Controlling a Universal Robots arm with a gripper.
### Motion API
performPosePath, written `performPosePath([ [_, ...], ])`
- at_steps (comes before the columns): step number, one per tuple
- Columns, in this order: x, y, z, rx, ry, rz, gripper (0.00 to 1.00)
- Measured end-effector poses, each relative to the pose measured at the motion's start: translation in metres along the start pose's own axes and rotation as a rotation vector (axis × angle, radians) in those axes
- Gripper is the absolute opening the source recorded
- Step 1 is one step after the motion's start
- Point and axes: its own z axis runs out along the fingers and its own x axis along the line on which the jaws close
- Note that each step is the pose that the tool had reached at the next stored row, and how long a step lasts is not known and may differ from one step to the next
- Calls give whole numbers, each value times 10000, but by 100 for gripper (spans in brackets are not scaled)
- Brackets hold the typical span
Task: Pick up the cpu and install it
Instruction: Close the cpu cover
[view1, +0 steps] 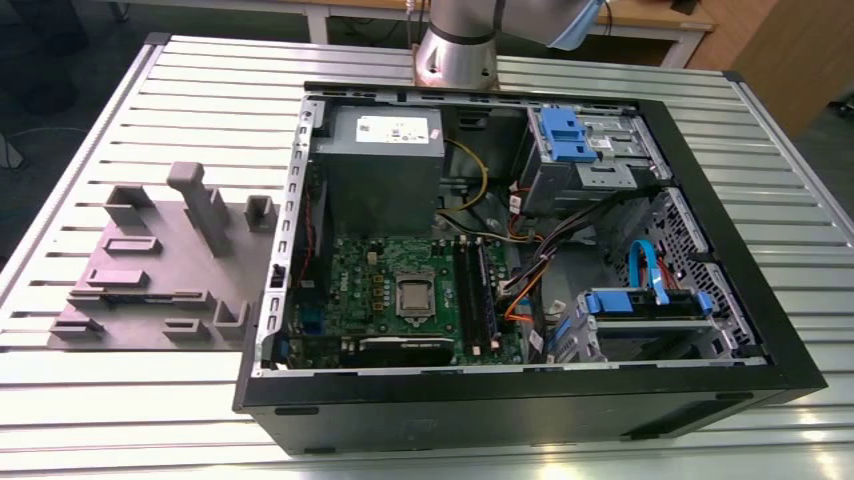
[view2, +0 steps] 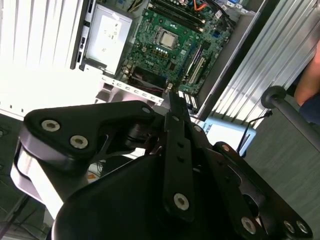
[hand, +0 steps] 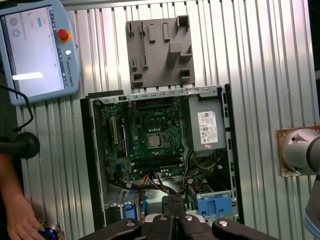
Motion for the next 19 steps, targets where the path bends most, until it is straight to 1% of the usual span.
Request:
performPosePath([
  [11,6,0,154,-1,-9,0,10],
  [19,11,-1,278,-3,-22,0,10],
])
